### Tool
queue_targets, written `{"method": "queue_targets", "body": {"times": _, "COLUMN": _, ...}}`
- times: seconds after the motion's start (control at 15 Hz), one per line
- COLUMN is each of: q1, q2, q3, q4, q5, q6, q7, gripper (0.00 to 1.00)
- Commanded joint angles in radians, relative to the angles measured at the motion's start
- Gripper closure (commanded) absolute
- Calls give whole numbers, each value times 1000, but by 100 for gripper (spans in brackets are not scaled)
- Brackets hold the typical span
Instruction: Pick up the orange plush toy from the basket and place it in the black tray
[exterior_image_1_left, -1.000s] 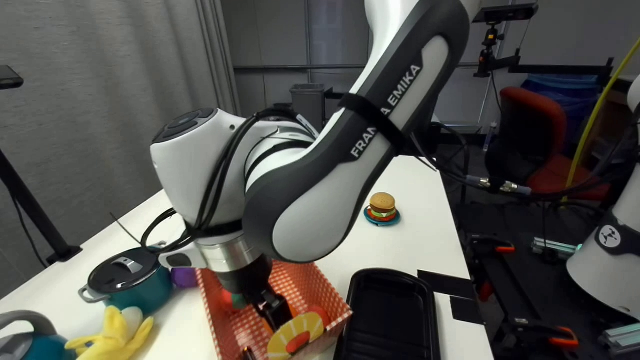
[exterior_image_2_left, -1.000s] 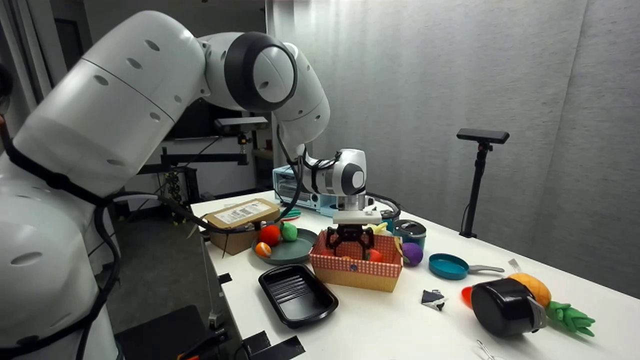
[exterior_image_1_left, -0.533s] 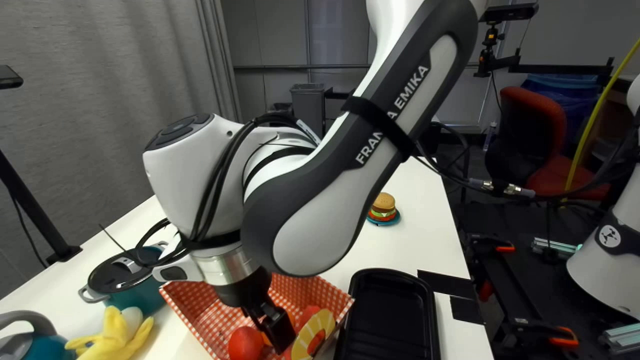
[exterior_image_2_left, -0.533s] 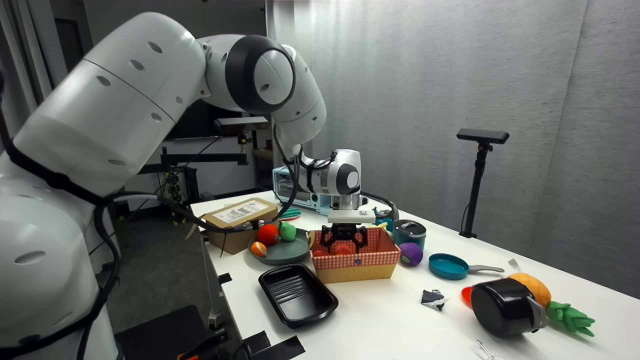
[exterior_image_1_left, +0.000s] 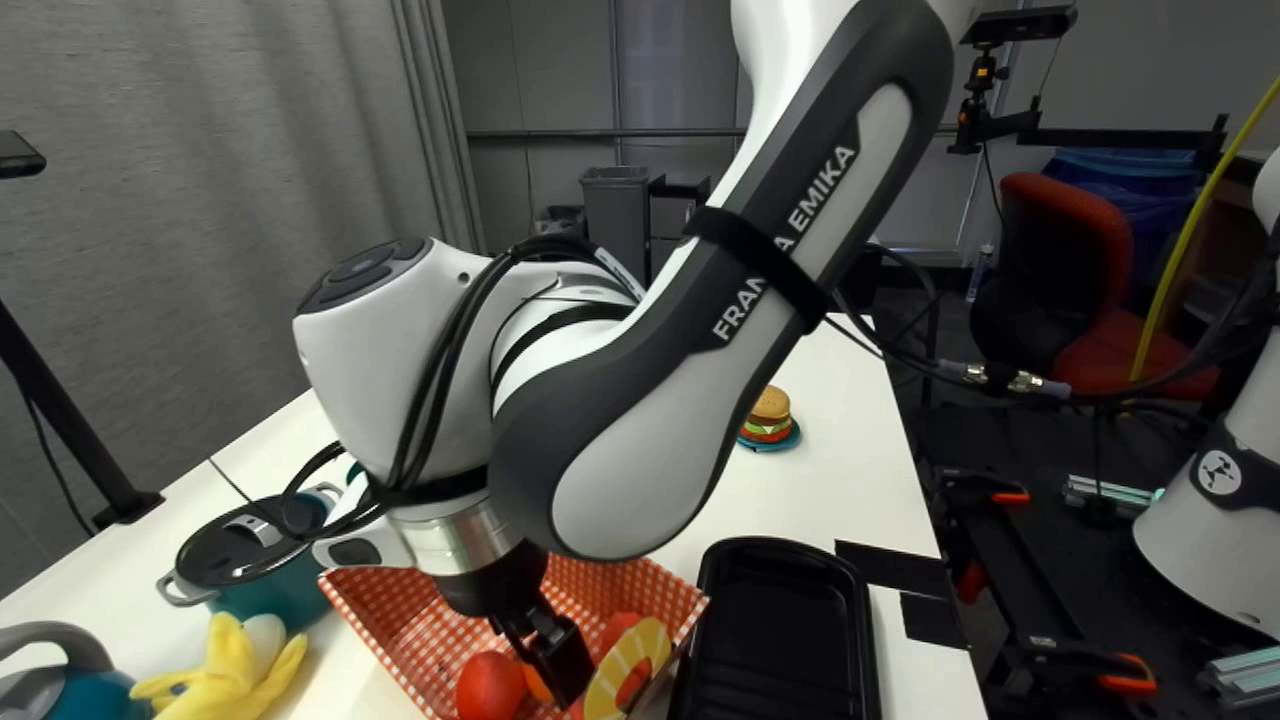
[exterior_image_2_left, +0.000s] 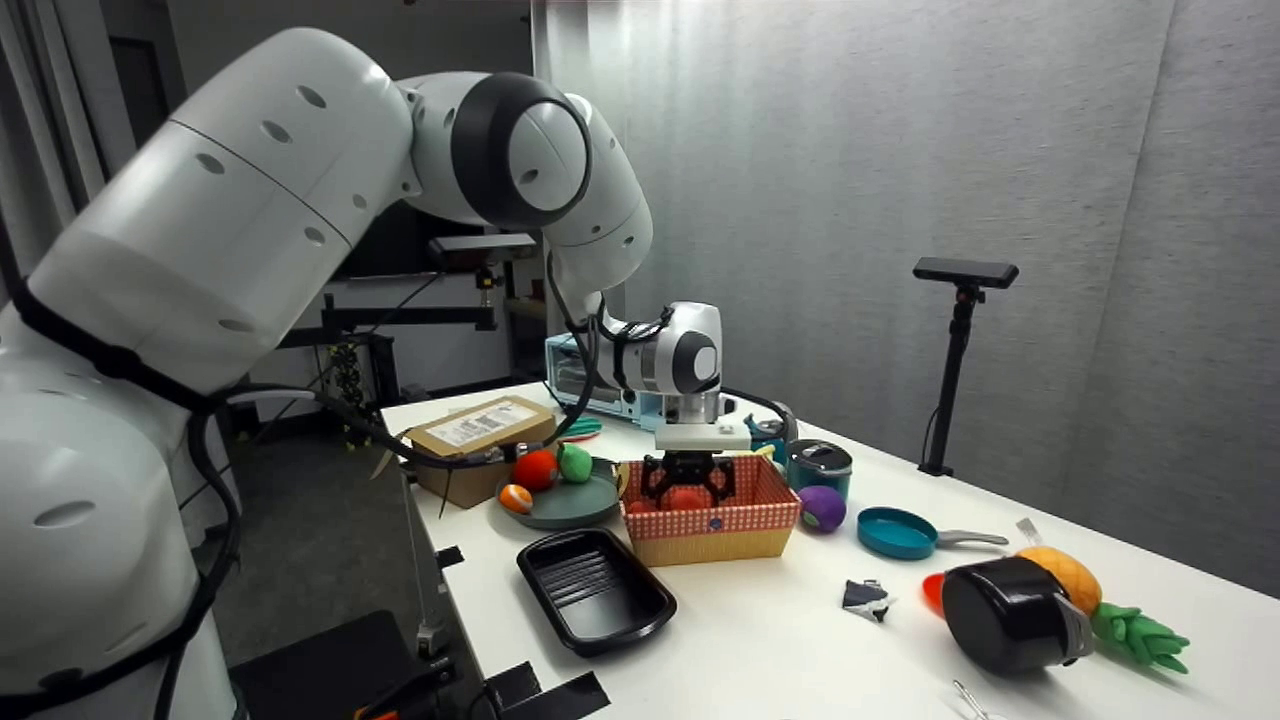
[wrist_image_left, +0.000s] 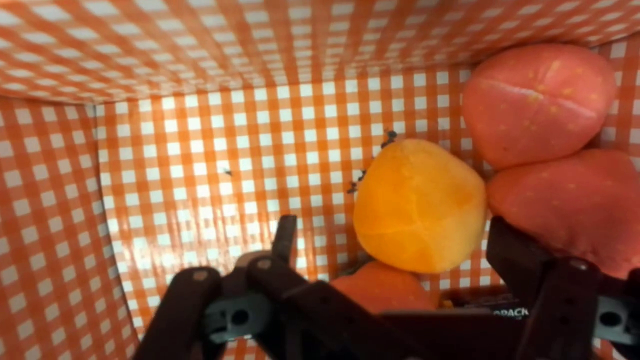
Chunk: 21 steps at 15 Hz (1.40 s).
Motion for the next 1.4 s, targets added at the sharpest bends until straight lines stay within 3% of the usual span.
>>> {"method": "queue_targets", "body": {"times": 0.0, "q1": 40, "q2": -44, "q3": -21, "q4": -38, "q5": -6, "q6": 9, "q7": 38, "gripper": 3}}
{"method": "queue_targets", "body": {"times": 0.53, "q1": 105, "q2": -62, "q3": -41, "q4": -66, "q5": -39, "q6": 21, "q7": 112, "gripper": 2}}
{"method": "queue_targets", "body": {"times": 1.33, "q1": 85, "q2": 6, "q3": -112, "q4": 3, "q5": -48, "q6": 0, "q7": 96, "gripper": 1}}
